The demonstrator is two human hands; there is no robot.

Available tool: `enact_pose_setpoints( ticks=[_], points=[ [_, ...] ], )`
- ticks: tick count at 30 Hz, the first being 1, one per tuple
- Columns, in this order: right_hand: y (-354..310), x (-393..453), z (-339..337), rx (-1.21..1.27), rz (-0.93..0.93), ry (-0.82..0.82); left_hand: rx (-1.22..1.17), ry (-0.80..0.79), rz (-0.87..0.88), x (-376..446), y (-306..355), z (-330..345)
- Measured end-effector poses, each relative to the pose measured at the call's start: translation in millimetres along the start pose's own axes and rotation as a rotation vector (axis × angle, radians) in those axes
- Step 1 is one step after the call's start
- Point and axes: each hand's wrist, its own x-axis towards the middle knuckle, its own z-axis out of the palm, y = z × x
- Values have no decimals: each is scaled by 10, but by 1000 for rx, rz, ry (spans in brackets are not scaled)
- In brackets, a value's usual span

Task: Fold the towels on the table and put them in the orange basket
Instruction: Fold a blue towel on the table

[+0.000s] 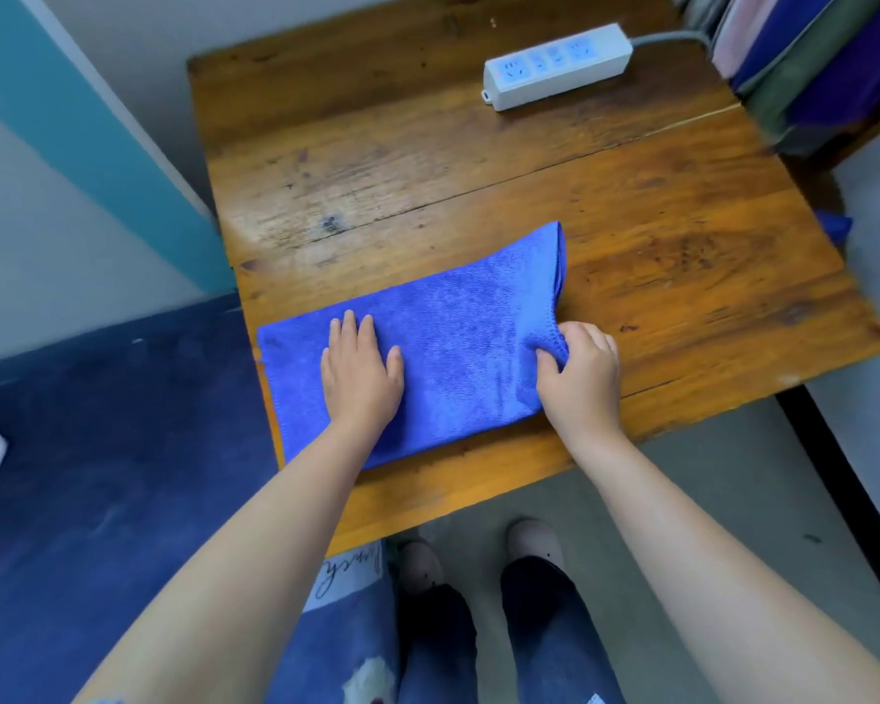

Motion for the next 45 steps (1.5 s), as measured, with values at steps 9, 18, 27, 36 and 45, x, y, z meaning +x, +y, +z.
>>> enact_pose_setpoints(
  ticks=[9, 18, 27, 36, 45],
  points=[
    [-913, -581, 476, 136, -286, -35, 58, 26, -26, -421, -1011, -383],
    [-1087, -1035, 1274, -22, -330, -344, -353, -15, -122, -583, -1499, -414],
    [-798, -1139, 1011, -363, -557, -212, -580, -97, -227, -451, -1202, -494],
    [-611, -1021, 863, -265, -742, -170, -660, 27, -174, -562, -1026, -403],
    [-530, -1024, 825, -306, -876, -319, -422, 22, -195, -616, -1163, -371]
  ],
)
